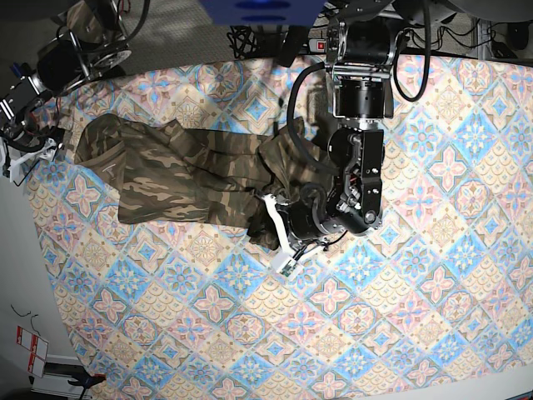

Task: Fold the T-shirt properly
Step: 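Fold the strip end with the left gripper toward the right gripper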

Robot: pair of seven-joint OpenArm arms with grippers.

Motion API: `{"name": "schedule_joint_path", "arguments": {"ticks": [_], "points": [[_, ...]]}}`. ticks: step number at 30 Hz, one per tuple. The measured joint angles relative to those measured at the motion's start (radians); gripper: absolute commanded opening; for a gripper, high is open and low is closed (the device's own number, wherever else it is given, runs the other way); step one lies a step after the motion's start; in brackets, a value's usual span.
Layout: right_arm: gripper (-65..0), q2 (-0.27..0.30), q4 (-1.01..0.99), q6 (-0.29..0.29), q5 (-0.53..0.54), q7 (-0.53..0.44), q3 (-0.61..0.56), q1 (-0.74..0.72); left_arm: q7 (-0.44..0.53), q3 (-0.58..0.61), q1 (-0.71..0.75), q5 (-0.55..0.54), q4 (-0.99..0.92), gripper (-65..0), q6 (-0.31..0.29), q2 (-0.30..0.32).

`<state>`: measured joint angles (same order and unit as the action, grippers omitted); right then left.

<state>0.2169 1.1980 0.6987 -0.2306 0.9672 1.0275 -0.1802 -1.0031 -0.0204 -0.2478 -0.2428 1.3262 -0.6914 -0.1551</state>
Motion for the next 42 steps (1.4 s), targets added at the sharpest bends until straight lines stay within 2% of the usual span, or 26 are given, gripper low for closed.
{"name": "schedule_joint_path", "arguments": {"ticks": [4,6,8,17,23,27,30,33,38,42], "points": [[-14.9,0.000,0.000,0.000,-0.001,0.001,0.000,0.003,0.002,0.039,-0.063,0.002,-0.138,-58.9,0.005,0.008],[-14.9,-0.001,0.000,0.000,0.000,0.001,0.000,0.002,0.055,0.050,-0.078,0.000,-0.195,-58.9,0.003,0.008],[-14.9,0.000,0.000,0.000,0.000,-0.001,-0.001,0.000,0.120,0.052,-0.069,-0.003,-0.219,-58.9,0.003,0.005],[-14.9,-0.001,0.000,-0.003,0.000,-0.040,-0.001,0.000,0.135,0.056,-0.100,-0.003,-0.293,-58.9,0.003,0.006],[-14.9,-0.023,0.000,-0.003,-0.001,-0.040,-0.001,0.003,0.217,0.065,-0.166,-0.056,-0.397,-58.9,0.005,0.006],[-14.9,-0.034,0.000,0.004,0.000,-0.044,-0.001,0.002,0.269,0.184,-0.216,-0.074,-0.575,-58.9,0.006,0.007],[-14.9,-0.027,0.000,0.000,0.000,-0.045,-0.001,0.001,0.314,0.249,-0.219,-0.102,-0.623,-58.4,0.006,0.007],[-14.9,-0.026,0.000,0.000,-0.002,-0.044,-0.001,0.003,0.320,0.255,-0.216,-0.130,-0.624,-50.6,0.005,0.005],[-14.9,-0.030,0.000,0.000,-0.004,-0.048,-0.001,0.002,0.320,0.259,-0.223,-0.144,-0.617,-27.7,0.006,0.008],[-15.0,-0.029,0.000,0.000,-0.004,-0.048,-0.001,0.003,0.312,0.269,-0.199,-0.133,-0.489,-16.8,0.006,0.009]]}}
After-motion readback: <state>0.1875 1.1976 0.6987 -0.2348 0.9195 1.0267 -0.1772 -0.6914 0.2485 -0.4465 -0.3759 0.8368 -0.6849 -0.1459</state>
